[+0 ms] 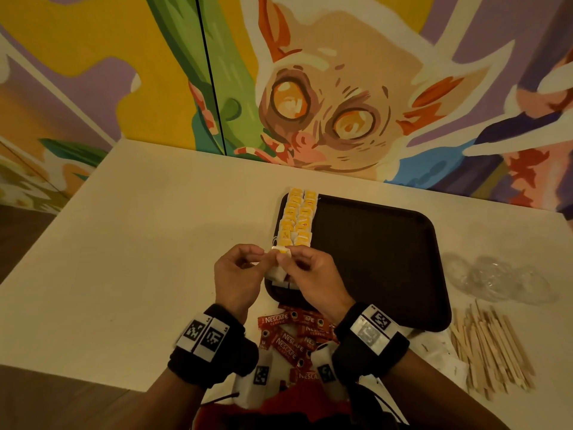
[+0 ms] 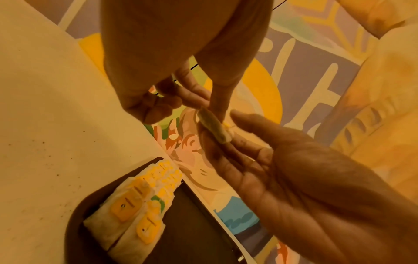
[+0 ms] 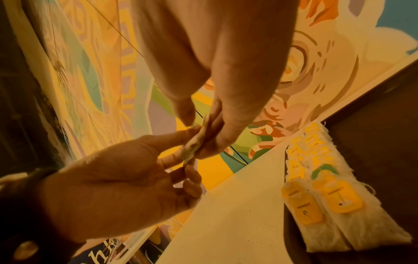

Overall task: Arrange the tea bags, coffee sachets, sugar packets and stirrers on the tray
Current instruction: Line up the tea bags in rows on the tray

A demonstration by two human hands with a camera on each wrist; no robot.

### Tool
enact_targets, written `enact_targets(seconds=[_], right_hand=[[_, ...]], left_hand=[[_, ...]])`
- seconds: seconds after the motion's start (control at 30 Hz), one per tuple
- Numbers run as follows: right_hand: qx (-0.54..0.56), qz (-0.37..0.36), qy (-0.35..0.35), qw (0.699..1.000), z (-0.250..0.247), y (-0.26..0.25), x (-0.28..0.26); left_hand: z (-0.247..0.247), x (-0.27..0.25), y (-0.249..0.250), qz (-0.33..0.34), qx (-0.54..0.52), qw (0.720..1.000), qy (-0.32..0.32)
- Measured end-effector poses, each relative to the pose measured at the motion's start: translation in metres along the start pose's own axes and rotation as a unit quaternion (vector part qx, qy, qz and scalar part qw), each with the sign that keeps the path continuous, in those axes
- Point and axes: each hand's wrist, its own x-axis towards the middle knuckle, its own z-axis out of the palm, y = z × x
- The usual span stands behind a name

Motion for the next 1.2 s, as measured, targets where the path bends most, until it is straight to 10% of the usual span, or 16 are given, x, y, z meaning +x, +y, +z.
enact_targets(seconds=[0.37,1.2], right_hand=[[-0.100,-0.020,-0.006,0.995,-0.013,0.027,0.009],[-0.330,0.142,0.046,0.932,-0.009,0.119,0.055]], left_hand=[[-0.013,0.021,-0.012,0.140,0.206,0.957,-0.147],[0.002,0.047,-0.073,0.070,0.394,0.908,-0.127]])
